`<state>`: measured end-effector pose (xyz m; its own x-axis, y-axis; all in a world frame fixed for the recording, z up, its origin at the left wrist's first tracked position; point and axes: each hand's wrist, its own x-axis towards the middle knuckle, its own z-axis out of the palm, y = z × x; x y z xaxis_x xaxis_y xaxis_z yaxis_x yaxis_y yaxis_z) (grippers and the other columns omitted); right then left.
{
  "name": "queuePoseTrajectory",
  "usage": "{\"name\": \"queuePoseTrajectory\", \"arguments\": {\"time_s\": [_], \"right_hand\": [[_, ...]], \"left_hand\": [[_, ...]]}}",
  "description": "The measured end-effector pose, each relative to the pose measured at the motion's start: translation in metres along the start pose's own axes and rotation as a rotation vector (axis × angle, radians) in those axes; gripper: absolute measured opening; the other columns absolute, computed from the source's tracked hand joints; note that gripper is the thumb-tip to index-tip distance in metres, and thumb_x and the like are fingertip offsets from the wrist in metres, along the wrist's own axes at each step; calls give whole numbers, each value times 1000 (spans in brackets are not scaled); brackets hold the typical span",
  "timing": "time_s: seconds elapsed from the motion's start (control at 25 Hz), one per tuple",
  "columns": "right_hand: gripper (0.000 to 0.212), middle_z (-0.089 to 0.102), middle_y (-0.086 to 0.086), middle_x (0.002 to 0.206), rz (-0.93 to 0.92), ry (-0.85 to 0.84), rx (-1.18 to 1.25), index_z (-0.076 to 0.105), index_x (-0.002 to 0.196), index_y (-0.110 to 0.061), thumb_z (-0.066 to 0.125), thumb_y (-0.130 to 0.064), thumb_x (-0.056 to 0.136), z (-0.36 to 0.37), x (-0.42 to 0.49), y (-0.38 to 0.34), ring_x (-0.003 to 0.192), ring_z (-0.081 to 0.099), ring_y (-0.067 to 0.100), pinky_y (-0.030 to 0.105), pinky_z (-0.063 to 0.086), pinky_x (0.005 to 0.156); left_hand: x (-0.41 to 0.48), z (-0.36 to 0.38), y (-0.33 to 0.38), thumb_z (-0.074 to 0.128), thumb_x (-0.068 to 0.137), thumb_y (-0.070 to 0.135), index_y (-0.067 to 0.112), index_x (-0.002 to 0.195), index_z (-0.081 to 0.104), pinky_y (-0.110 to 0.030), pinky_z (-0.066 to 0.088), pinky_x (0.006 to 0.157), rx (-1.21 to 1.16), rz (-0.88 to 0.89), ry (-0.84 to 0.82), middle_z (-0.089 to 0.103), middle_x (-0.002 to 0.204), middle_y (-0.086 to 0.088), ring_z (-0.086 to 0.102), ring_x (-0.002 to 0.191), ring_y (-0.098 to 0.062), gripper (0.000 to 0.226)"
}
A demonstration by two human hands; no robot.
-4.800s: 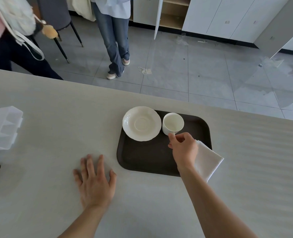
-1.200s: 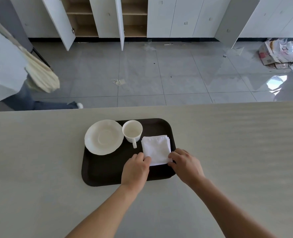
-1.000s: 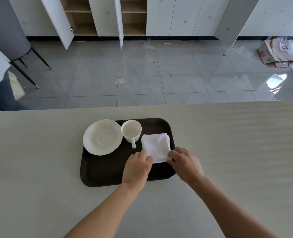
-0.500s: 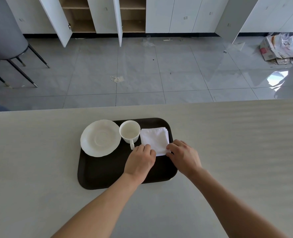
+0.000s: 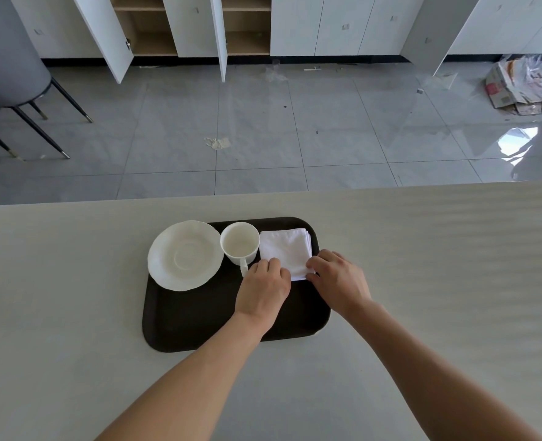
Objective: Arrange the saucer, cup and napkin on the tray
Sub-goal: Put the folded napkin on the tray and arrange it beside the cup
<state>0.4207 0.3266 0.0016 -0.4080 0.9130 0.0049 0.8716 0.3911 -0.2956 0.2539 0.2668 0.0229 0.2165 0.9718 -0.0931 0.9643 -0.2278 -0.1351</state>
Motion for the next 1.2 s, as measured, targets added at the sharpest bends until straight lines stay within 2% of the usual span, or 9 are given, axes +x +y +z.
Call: {"name": "queuePoseTrajectory", "arguments": {"time_s": [0.36, 0.72, 0.8, 0.88, 0.96, 1.04, 1.08, 1.12, 1.2], "right_hand": [[5, 64, 0, 82, 1, 34, 1, 67, 84, -17, 71, -20, 85, 2, 3, 1, 79, 61, 25, 34, 52, 50], [6, 63, 0, 88, 3, 21, 14, 67, 88, -16, 69, -21, 86, 3, 1, 2, 85, 60, 25, 37, 54, 53], [3, 63, 2, 87, -2, 27, 11, 67, 86, -14, 69, -16, 86, 4, 2, 2, 83, 60, 27, 38, 53, 51], [3, 62, 2, 87, -6, 38, 8, 67, 85, -13, 69, -14, 85, 6, 3, 0, 83, 60, 27, 37, 52, 49], [8, 63, -1, 92, -14, 69, 15, 69, 90, -16, 71, -15, 82, 7, 2, 0, 87, 59, 25, 36, 52, 49], [34, 66, -5, 114, -40, 76, 23, 69, 112, -21, 69, -17, 79, 7, 1, 1, 103, 57, 24, 38, 58, 64], [48, 62, -7, 132, -44, 38, 14, 62, 129, -22, 65, -20, 81, 6, 3, 2, 118, 51, 25, 39, 57, 82], [58, 49, -8, 150, -36, -18, -7, 50, 143, -22, 58, -25, 86, 5, 6, 4, 135, 39, 27, 40, 48, 101], [60, 20, -12, 166, -23, -118, -68, 25, 157, -25, 39, -37, 99, 4, 15, 7, 153, 10, 29, 43, 23, 120]], "left_hand": [[7, -3, 1, 71, 78, 10, 17, 90, 64, -29, 53, 77, -15, -40, -60, 63, 89, -3, 60, 82, -19, 16], [9, 6, 5, 73, 70, 14, 19, 86, 65, -25, 52, 75, -49, 21, 60, 63, 86, -2, 64, 88, -19, 18], [12, 6, 5, 66, 79, 17, 14, 99, 63, -29, 51, 89, -85, 16, 94, 63, 101, -9, 62, 108, -26, 21], [15, 13, 5, 50, 92, 22, 7, 122, 51, -39, 38, 111, -123, 20, 14, 52, 128, -21, 44, 132, -36, 34], [16, 20, 6, 42, 96, 31, 5, 135, 40, -43, 24, 119, -102, 27, -33, 40, 143, -25, 30, 142, -40, 47], [15, 24, 6, 37, 97, 37, 6, 143, 34, -45, 19, 122, -104, 14, -56, 32, 151, -28, 22, 146, -41, 56], [14, 26, 7, 36, 97, 38, 6, 146, 32, -46, 18, 122, -139, -3, -57, 27, 154, -29, 18, 148, -42, 58], [14, 27, 8, 35, 98, 39, 7, 146, 33, -46, 17, 123, -176, -21, -49, 22, 157, -30, 14, 150, -42, 58], [18, 28, 10, 32, 100, 40, 9, 144, 37, -47, 17, 123, -230, -54, -26, 18, 159, -30, 9, 151, -43, 54]]}}
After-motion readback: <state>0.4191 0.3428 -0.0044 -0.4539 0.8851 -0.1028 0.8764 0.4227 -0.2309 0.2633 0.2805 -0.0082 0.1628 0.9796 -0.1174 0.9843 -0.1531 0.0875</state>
